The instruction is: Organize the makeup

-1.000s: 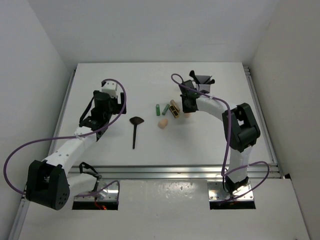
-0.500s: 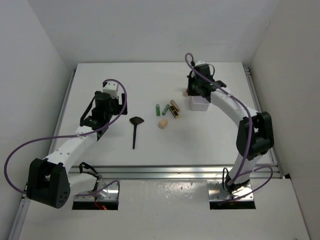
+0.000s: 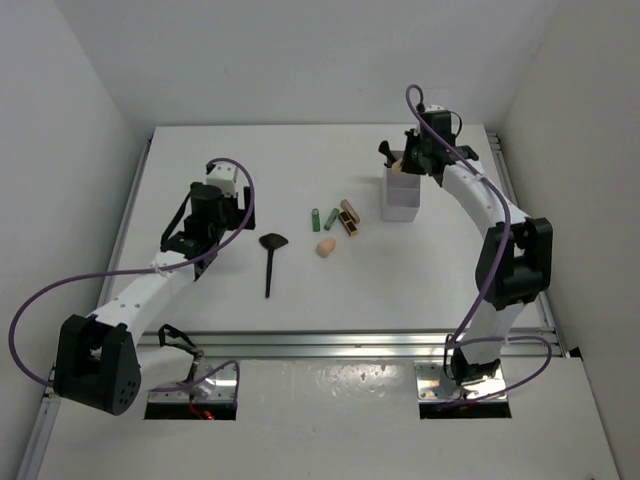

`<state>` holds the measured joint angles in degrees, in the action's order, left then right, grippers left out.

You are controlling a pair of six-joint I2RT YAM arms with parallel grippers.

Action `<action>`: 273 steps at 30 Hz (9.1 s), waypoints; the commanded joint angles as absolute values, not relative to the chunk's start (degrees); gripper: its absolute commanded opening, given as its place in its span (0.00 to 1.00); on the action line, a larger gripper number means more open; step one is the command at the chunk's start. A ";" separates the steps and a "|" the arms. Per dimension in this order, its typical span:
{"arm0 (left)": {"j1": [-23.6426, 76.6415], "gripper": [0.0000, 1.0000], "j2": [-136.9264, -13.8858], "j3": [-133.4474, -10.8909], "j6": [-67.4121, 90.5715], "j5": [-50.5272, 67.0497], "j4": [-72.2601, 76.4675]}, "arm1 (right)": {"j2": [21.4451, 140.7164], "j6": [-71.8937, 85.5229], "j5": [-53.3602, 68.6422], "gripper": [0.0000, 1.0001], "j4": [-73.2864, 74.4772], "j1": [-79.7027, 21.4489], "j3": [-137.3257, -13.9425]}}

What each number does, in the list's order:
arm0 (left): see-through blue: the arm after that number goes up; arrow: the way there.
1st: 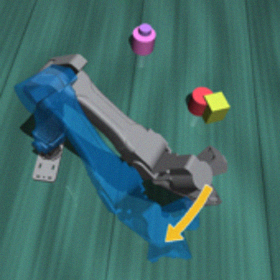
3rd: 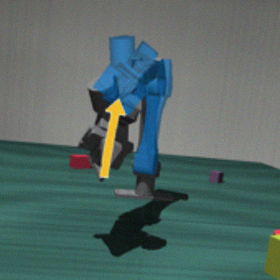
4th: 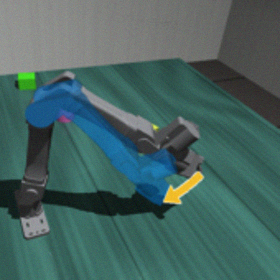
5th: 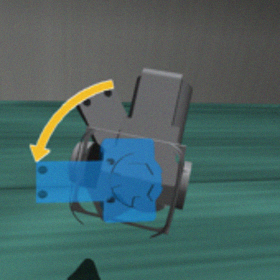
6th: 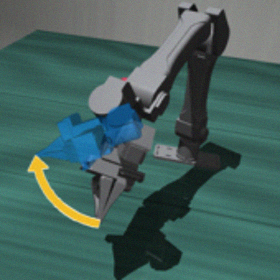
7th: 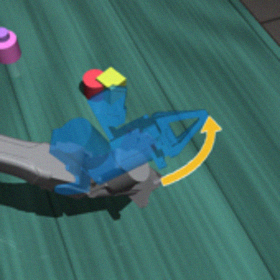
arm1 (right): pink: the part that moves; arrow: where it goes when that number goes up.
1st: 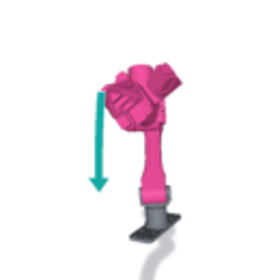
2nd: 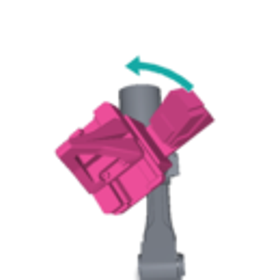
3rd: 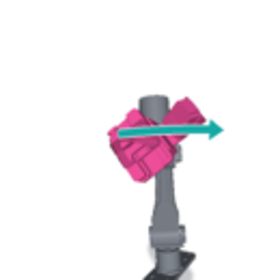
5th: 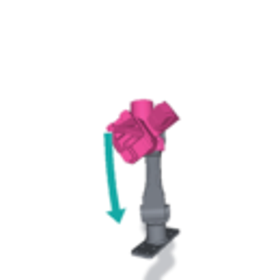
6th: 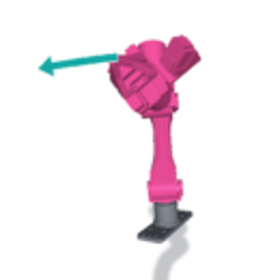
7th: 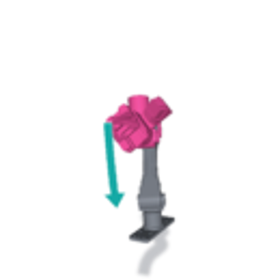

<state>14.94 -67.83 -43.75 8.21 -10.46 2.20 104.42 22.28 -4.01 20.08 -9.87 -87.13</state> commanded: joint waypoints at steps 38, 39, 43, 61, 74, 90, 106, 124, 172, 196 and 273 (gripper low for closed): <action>13.89 0.93 -67.94 -41.92 9.49 -8.44 5.01 | 107.31 7.65 -3.61 0.67 28.91 -19.06 -94.57; 13.89 0.93 -67.42 -41.31 9.49 -8.44 5.53 | 107.23 8.60 -2.99 0.72 30.05 -19.94 -93.96; 13.89 0.93 -67.41 -40.78 9.49 -8.44 5.54 | 108.80 13.61 -0.27 0.79 31.63 -26.00 -91.06; 13.89 0.93 -65.30 -37.88 8.96 -8.96 5.54 | 121.37 12.22 16.17 0.78 33.66 -32.34 -91.05; 13.89 0.93 -65.30 -37.88 8.96 -8.96 5.01 | 126.12 10.90 16.00 0.56 30.33 -32.87 -90.79; 13.89 0.93 -65.83 -37.88 8.96 -8.44 5.53 | 106.45 15.37 11.03 0.04 14.54 -27.78 -85.96; 13.36 0.93 -66.36 -37.35 9.49 -7.91 5.54 | 111.00 29.17 -13.89 0.03 23.55 -10.81 -93.34; 13.36 0.93 -66.36 -37.35 10.02 -7.91 5.54 | 116.72 28.39 -11.25 0.55 27.33 -10.20 -94.75; 23.55 0.77 -99.21 -57.30 1.40 4.40 -25.22 | 104.25 13.45 -3.69 0.59 37.18 -26.81 -80.95; 16.96 0.00 -92.37 -73.28 -3.50 -3.52 -21.12 | 82.54 20.56 7.20 0.59 21.04 -14.42 -59.95; 39.02 0.00 -151.34 -121.29 5.18 3.16 60.12 | 74.18 15.29 16.44 0.59 29.88 7.56 -52.82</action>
